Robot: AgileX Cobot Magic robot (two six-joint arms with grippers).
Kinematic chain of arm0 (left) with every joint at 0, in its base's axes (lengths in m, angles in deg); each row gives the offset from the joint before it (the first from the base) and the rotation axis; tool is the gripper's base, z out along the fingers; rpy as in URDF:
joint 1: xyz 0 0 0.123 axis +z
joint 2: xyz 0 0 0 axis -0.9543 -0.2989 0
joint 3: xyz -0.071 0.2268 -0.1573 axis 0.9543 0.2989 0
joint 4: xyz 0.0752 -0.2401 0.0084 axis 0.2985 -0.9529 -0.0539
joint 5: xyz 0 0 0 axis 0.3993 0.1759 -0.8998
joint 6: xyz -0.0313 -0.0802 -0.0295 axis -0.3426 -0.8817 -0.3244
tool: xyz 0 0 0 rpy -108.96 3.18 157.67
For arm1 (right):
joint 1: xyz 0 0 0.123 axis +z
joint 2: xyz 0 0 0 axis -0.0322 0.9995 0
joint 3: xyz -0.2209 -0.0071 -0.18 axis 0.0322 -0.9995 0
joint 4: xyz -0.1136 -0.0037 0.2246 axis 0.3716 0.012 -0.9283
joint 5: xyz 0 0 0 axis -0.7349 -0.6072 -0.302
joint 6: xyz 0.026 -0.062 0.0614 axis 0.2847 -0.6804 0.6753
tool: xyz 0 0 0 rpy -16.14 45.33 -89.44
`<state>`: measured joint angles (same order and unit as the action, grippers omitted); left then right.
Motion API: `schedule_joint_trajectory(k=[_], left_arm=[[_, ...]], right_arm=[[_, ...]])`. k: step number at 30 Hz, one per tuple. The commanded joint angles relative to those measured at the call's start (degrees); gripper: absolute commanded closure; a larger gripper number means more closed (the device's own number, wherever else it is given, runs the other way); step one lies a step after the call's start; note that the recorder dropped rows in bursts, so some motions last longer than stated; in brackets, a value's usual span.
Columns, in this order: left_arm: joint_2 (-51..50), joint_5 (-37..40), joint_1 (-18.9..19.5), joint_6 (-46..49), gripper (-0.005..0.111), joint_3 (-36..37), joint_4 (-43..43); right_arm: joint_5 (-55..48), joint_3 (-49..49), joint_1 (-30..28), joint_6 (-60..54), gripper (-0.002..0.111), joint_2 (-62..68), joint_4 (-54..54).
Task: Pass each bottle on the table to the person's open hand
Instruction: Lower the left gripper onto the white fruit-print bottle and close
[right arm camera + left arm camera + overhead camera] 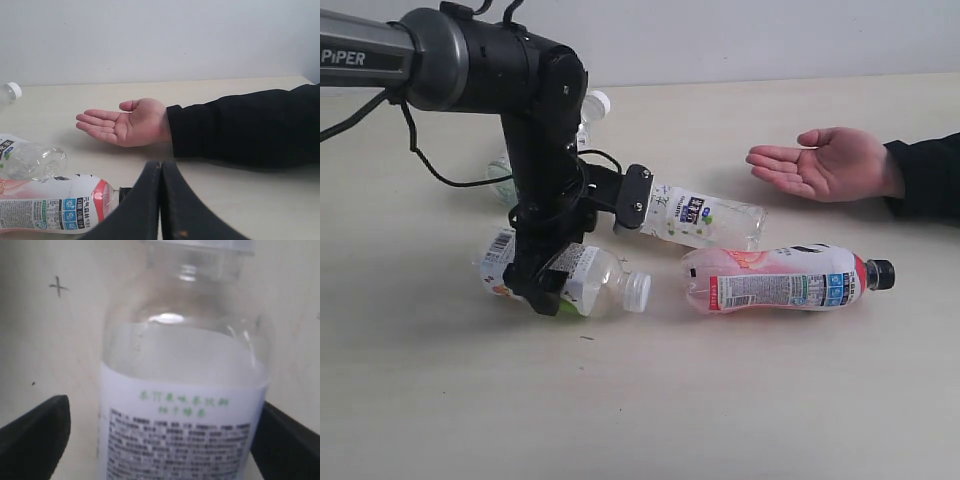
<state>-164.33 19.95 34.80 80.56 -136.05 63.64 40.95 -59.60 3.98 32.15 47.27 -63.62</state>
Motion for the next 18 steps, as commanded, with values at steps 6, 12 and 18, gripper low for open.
schedule_joint_trajectory(k=[6, 12, 18], left_arm=[[-0.2, 0.3, -0.2, -0.7, 0.044, 0.0, 0.1], [-0.2, 3.8, -0.2, -1.9, 0.106, 0.0, 0.1], [0.0, 7.0, -0.2, -2.1, 0.107, 0.0, 0.1]], right_arm=[[0.5, -0.3, -0.4, 0.0, 0.108, -0.3, 0.1], [0.5, -0.3, -0.4, 0.0, 0.108, -0.3, 0.1], [0.5, -0.3, -0.4, 0.0, 0.108, -0.3, 0.1]])
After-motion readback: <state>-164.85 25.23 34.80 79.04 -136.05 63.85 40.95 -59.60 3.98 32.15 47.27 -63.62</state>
